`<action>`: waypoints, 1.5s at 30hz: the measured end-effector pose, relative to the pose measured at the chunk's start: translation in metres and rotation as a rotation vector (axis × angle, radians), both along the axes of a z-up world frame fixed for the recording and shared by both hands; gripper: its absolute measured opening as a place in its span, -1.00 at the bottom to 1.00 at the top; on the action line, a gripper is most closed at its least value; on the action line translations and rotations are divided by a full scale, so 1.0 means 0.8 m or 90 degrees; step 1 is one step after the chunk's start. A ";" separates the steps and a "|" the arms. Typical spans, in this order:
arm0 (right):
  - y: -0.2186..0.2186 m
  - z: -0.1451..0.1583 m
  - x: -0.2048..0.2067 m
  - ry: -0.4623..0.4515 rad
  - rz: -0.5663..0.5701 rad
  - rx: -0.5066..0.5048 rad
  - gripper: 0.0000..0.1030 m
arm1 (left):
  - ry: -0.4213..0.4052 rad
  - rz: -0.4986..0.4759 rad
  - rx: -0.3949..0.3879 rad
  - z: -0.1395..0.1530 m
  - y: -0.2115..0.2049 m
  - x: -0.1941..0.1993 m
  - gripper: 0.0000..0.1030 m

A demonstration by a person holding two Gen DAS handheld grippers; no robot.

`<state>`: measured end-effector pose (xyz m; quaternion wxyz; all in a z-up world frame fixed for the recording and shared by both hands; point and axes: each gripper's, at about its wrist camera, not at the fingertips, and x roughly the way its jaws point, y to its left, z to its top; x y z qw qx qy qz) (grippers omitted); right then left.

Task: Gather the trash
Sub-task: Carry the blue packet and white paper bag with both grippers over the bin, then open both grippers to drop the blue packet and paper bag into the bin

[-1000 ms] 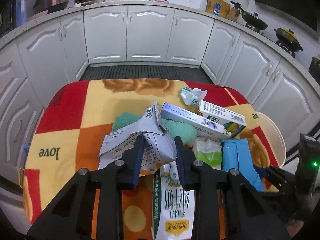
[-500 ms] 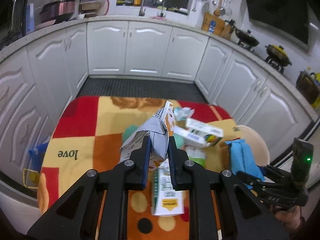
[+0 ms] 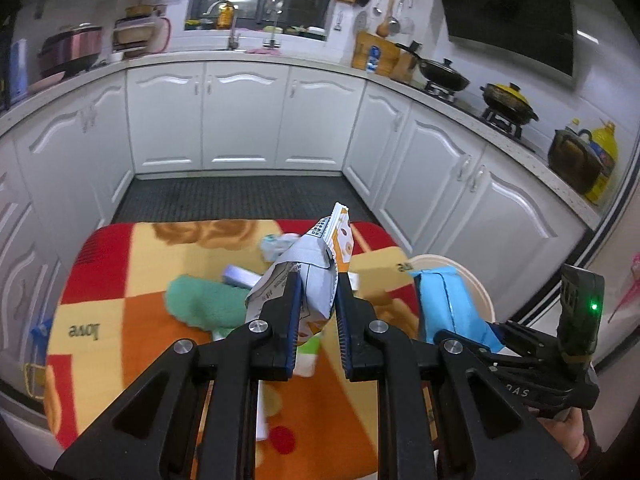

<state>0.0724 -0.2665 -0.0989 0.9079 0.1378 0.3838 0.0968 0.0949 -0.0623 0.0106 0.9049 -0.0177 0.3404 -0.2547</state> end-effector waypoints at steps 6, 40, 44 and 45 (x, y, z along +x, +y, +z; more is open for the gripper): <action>-0.034 0.000 -0.008 0.000 -0.036 -0.004 0.04 | 0.002 -0.037 -0.003 -0.001 -0.050 -0.004 -0.73; -0.213 -0.042 -0.031 0.065 -0.217 -0.001 0.04 | 0.091 -0.179 -0.017 -0.056 -0.286 0.029 -0.73; -0.229 -0.055 -0.028 0.079 -0.227 -0.001 0.05 | 0.104 -0.184 -0.015 -0.067 -0.308 0.036 -0.73; -0.232 -0.057 -0.027 0.082 -0.229 0.000 0.05 | 0.107 -0.185 -0.014 -0.070 -0.314 0.038 -0.73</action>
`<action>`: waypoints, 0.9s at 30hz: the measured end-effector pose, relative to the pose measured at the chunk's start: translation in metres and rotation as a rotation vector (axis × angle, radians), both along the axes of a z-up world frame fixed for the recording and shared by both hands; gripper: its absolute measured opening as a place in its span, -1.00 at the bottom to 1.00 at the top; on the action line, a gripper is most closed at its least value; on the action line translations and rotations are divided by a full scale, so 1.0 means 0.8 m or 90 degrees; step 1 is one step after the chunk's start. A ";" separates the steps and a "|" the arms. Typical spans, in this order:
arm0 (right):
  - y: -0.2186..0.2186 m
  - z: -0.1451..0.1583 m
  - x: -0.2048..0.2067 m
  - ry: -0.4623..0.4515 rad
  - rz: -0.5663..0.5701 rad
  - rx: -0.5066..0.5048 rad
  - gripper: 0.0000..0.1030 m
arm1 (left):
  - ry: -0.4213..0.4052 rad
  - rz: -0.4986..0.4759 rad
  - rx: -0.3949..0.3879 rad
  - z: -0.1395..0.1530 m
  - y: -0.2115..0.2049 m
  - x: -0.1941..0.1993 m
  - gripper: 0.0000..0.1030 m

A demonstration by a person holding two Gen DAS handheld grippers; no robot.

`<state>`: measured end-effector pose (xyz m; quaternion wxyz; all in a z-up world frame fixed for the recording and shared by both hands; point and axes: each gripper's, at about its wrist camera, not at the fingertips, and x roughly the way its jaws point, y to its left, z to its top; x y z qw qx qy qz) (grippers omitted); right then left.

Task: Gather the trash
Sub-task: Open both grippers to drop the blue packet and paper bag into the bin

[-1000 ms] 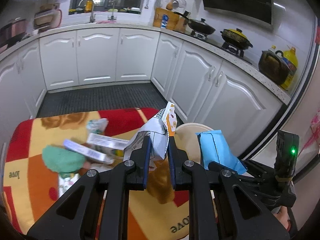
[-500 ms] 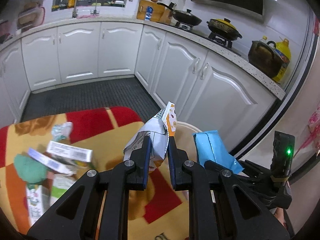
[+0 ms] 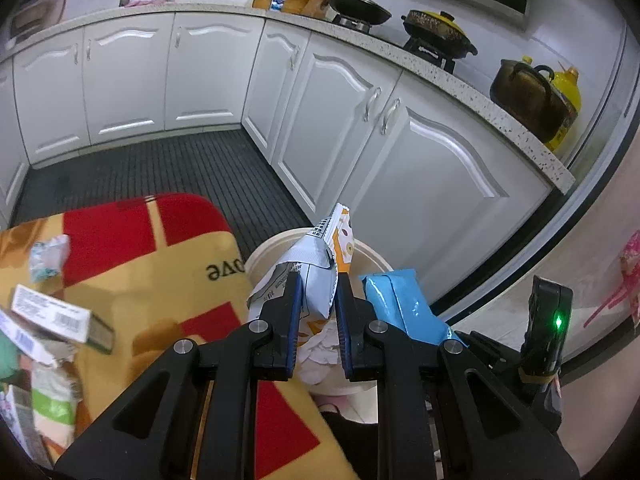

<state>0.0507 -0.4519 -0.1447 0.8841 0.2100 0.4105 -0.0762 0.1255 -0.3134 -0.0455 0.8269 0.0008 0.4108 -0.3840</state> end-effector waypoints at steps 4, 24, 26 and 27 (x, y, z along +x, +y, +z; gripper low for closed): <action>-0.012 -0.010 0.003 0.010 -0.007 0.001 0.04 | 0.009 -0.002 0.001 -0.010 -0.014 0.006 -0.73; -0.040 -0.034 0.012 0.038 -0.041 0.000 0.07 | 0.033 -0.031 -0.007 -0.025 -0.054 0.011 -0.73; -0.041 -0.036 0.014 0.042 -0.046 0.000 0.10 | 0.046 -0.035 -0.008 -0.032 -0.054 0.012 -0.73; -0.040 -0.036 0.015 0.044 -0.049 -0.001 0.11 | 0.049 -0.034 -0.006 -0.034 -0.055 0.012 -0.72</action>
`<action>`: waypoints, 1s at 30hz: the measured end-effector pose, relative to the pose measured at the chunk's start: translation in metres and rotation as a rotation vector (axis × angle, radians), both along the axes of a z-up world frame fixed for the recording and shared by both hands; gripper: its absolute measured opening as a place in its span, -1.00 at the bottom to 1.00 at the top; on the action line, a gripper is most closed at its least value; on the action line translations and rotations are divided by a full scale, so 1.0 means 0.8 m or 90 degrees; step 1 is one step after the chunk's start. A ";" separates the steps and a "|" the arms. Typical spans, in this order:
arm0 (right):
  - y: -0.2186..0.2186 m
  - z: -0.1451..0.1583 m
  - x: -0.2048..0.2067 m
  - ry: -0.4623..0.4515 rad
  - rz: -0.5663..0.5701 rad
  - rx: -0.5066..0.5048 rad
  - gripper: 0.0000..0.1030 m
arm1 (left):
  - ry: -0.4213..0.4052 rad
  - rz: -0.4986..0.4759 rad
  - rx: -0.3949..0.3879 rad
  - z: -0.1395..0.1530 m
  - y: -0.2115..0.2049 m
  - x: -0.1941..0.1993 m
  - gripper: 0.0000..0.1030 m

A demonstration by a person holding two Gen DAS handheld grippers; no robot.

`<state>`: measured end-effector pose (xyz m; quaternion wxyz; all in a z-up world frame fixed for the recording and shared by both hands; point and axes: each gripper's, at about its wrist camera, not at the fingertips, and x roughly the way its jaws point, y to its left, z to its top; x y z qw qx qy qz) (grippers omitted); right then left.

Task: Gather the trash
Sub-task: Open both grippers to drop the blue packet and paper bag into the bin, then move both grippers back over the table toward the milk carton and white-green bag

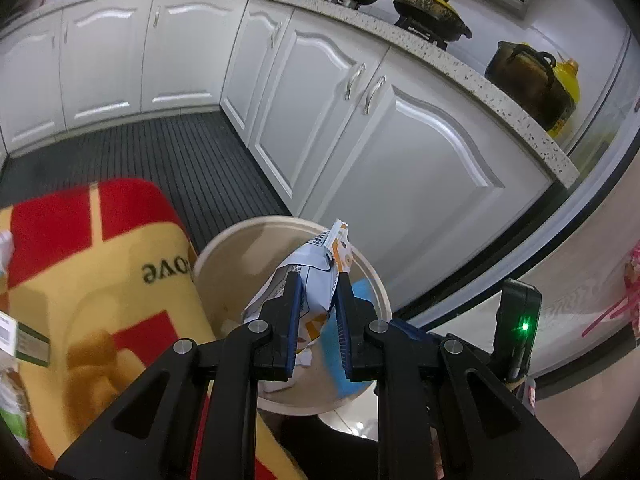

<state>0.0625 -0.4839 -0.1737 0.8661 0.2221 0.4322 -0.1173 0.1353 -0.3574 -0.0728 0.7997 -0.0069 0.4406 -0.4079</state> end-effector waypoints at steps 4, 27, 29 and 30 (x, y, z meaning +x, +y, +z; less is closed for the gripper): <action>-0.002 -0.006 0.006 0.023 -0.004 -0.005 0.15 | -0.005 0.006 0.015 -0.006 -0.002 -0.002 -0.63; 0.023 0.004 -0.005 0.012 0.007 -0.005 0.39 | -0.027 0.089 0.052 -0.011 0.056 -0.006 -0.20; 0.030 0.008 -0.004 0.009 0.012 -0.009 0.39 | -0.029 0.099 0.056 -0.011 0.063 -0.005 -0.20; 0.033 0.010 -0.004 0.007 0.014 -0.011 0.39 | -0.031 0.104 0.056 -0.010 0.068 -0.005 -0.20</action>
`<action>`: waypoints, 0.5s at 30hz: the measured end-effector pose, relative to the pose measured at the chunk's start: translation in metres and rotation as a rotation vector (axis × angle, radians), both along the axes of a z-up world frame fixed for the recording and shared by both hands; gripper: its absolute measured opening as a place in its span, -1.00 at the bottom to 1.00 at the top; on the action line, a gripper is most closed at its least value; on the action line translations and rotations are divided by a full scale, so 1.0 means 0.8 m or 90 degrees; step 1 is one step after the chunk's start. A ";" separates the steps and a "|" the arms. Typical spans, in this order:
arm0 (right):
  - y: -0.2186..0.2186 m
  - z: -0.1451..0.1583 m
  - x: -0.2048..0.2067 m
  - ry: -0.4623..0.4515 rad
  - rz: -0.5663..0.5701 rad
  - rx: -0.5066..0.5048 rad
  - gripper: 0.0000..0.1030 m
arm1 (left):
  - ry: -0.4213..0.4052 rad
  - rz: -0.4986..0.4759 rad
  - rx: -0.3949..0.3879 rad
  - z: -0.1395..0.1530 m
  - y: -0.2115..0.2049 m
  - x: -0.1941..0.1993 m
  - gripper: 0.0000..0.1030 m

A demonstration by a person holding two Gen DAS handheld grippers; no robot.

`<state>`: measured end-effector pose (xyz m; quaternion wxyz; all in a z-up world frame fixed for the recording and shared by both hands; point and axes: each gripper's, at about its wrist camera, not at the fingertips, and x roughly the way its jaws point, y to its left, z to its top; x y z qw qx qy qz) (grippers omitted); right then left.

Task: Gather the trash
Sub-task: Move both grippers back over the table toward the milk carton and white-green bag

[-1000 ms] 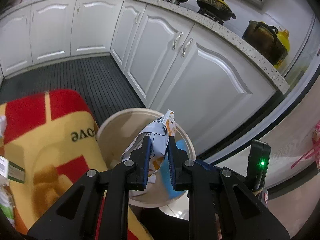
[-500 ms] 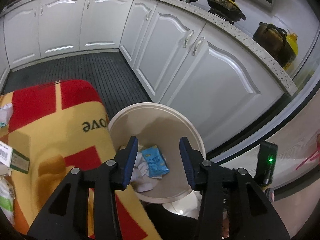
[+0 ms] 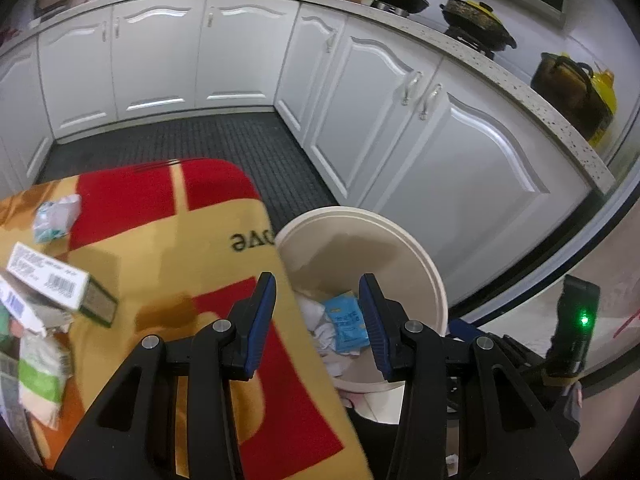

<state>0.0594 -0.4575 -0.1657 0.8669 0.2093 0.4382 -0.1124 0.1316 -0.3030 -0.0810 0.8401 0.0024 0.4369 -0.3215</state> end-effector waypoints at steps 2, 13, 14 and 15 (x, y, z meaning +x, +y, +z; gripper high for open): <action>0.005 0.003 -0.002 -0.004 0.003 -0.003 0.39 | -0.007 0.010 0.005 0.002 0.010 -0.001 -0.20; 0.048 0.031 0.001 -0.028 0.033 -0.033 0.40 | -0.023 0.061 0.030 0.005 0.071 -0.007 -0.16; 0.053 0.034 0.001 -0.030 0.035 -0.037 0.40 | -0.023 0.066 0.029 0.005 0.079 -0.008 -0.13; 0.057 0.036 0.001 -0.033 0.039 -0.041 0.40 | -0.024 0.071 0.027 0.006 0.084 -0.009 -0.05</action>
